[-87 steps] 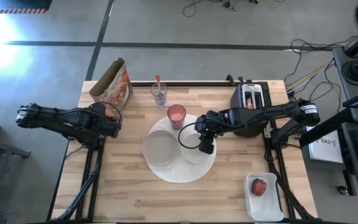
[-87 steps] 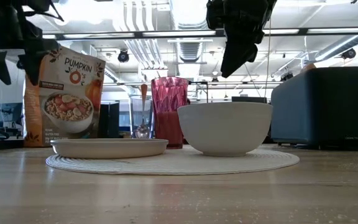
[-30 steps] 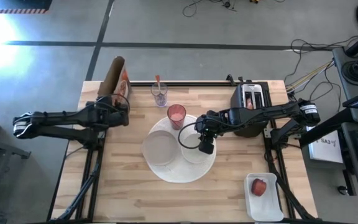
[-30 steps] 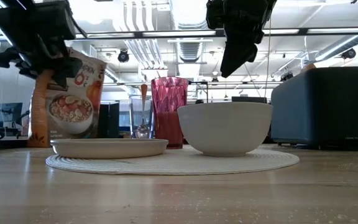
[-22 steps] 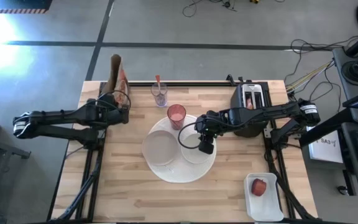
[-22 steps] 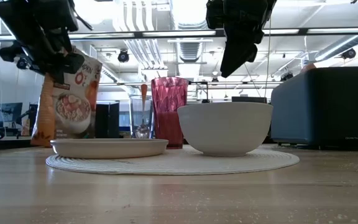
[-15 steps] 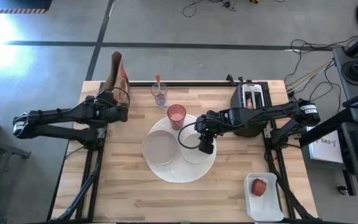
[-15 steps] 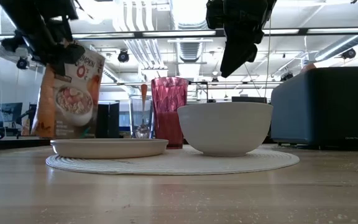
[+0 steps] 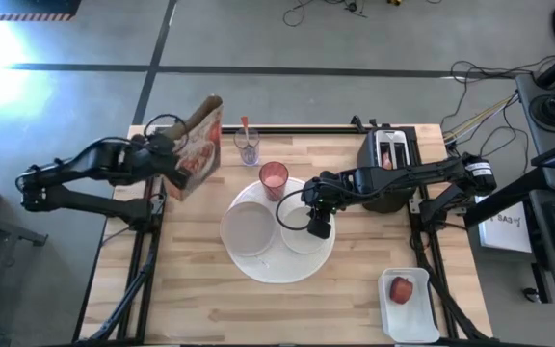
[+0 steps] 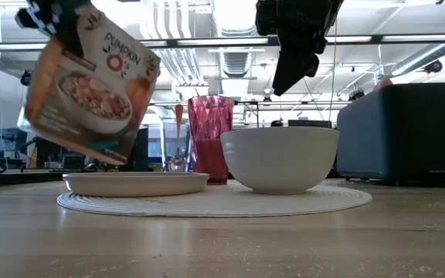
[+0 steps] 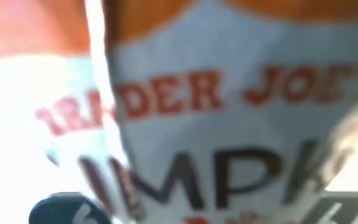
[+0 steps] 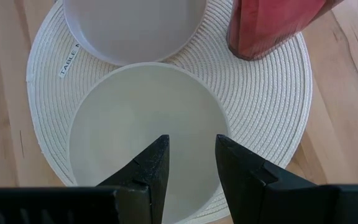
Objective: Arrange a breakfast setting
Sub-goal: Pour the white cereal from the orange cereal box into the white bowl
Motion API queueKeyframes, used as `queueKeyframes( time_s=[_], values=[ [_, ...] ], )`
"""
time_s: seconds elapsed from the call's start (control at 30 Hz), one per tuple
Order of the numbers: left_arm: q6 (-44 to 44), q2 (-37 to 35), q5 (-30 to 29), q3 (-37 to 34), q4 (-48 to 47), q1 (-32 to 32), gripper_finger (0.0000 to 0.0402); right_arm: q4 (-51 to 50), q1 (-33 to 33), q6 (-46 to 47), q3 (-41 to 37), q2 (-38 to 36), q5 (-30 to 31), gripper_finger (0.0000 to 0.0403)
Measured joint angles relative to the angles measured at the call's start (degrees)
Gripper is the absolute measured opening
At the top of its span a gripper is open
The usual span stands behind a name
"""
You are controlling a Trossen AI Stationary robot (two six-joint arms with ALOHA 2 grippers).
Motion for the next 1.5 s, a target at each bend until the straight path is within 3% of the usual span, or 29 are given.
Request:
queueKeyframes(
  time_s=[0.23,0.43,0.6,0.7,1.1,1.33,1.5],
  values=[
    [-2.23,-0.02,6.71,9.64,-6.55,-3.23,0.0,0.41,0.0,-0.01,0.0,0.0,-0.01,0.0121],
    [-3.22,1.04,17.2,16.17,-12.58,-4.32,0.0,0.41,0.01,-0.01,0.0,0.0,-0.02,0.0121],
    [-3.6,1.11,24.19,19.39,-12.17,-4.32,0.0,0.41,0.0,-0.01,0.0,0.0,0.0,0.0121],
    [-3.63,0.92,28.55,20.43,-12.17,-4.39,0.0,0.45,0.01,-0.01,0.0,0.0,0.0,0.0121],
    [-5.11,4.56,37.01,20.29,-10.98,-5.03,0.0,0.74,0.01,-0.01,0.0,0.0,0.0,0.0121],
    [-5.13,9.32,44.65,20.35,-10.65,-8.96,0.0,0.74,0.01,-0.01,0.0,0.0,0.0,0.0121],
    [-7.03,11.59,45.41,20.35,-9.36,-12.85,0.0,0.74,0.01,-0.01,0.0,0.0,-0.02,0.0121]
  ],
)
